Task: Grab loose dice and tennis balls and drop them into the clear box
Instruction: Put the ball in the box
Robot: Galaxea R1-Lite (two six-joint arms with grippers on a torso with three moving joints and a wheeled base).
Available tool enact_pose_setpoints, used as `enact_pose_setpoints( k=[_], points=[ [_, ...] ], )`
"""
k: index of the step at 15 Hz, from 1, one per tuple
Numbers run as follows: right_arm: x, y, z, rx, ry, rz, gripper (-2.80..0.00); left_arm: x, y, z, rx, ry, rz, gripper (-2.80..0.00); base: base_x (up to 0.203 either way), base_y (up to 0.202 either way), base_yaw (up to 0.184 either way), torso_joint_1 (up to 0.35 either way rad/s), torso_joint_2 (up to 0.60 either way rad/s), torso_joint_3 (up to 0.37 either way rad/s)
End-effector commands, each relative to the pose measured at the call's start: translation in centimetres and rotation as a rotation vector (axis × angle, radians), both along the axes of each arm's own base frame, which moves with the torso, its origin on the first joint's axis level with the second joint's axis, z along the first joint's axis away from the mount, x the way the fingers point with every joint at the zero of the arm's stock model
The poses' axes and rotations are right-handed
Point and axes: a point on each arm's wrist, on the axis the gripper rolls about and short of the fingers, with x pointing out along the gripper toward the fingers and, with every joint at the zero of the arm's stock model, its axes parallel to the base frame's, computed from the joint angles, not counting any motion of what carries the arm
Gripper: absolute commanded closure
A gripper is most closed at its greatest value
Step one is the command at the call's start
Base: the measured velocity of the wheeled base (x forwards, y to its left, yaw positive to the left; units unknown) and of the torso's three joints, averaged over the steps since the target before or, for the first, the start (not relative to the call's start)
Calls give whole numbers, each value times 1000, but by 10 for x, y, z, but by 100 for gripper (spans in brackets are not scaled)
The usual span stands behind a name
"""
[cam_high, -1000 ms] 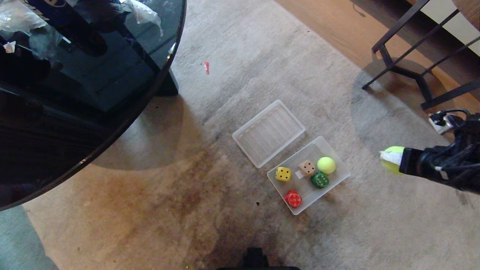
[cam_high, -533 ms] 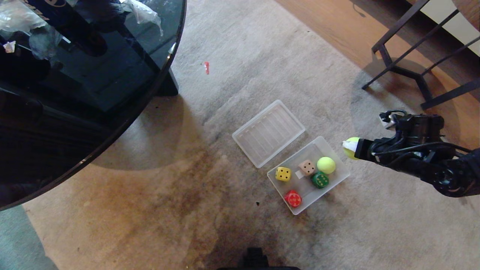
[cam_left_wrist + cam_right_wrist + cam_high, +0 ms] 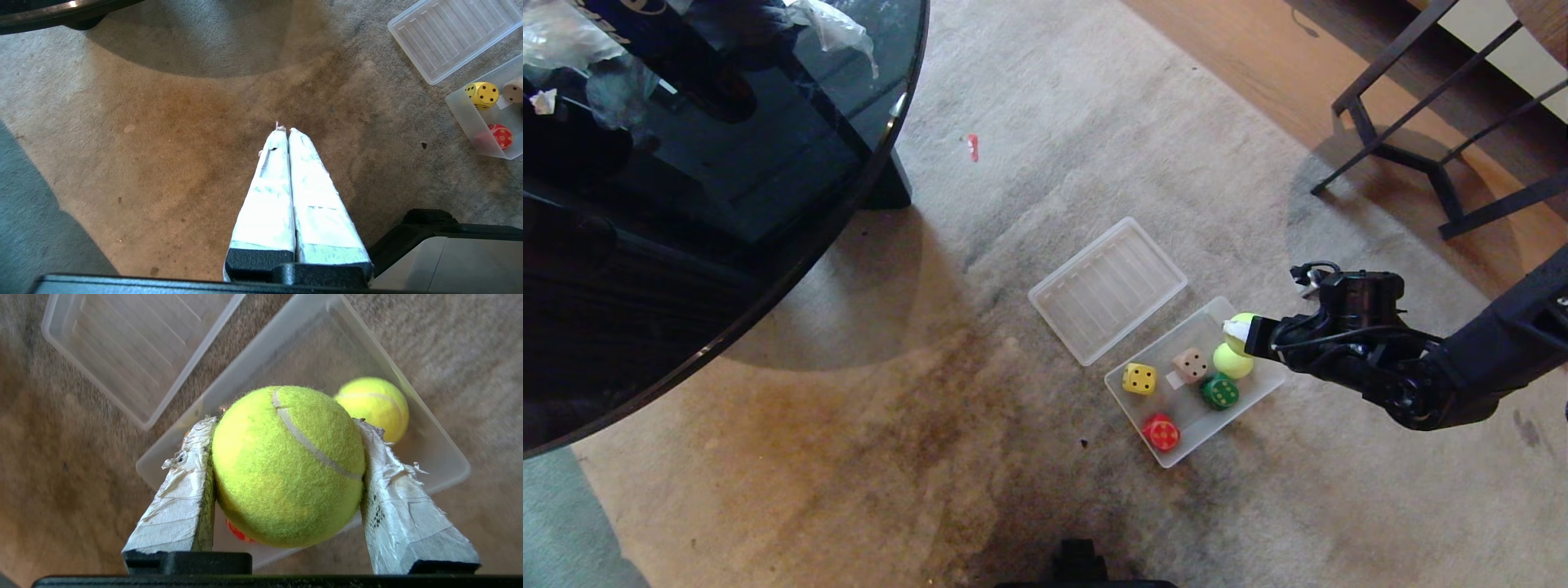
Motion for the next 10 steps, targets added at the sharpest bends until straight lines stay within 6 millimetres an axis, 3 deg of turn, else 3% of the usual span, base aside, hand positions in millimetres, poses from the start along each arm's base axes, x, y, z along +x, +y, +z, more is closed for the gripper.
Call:
enact_pose_setpoints(
  k=[1,2,10],
  points=[
    [9,2,-10,1,-7,2,0,0,0,0,-1,0,0,0,0,0,0,0,0,0],
    [11,2,-8,2,-25,2,-280,0,0,0,-1,0,0,0,0,0,0,0,0,0],
    [8,2,-8,5,-57,3,-280,0,0,0,-1,0,0,0,0,0,0,0,0,0]
  ],
)
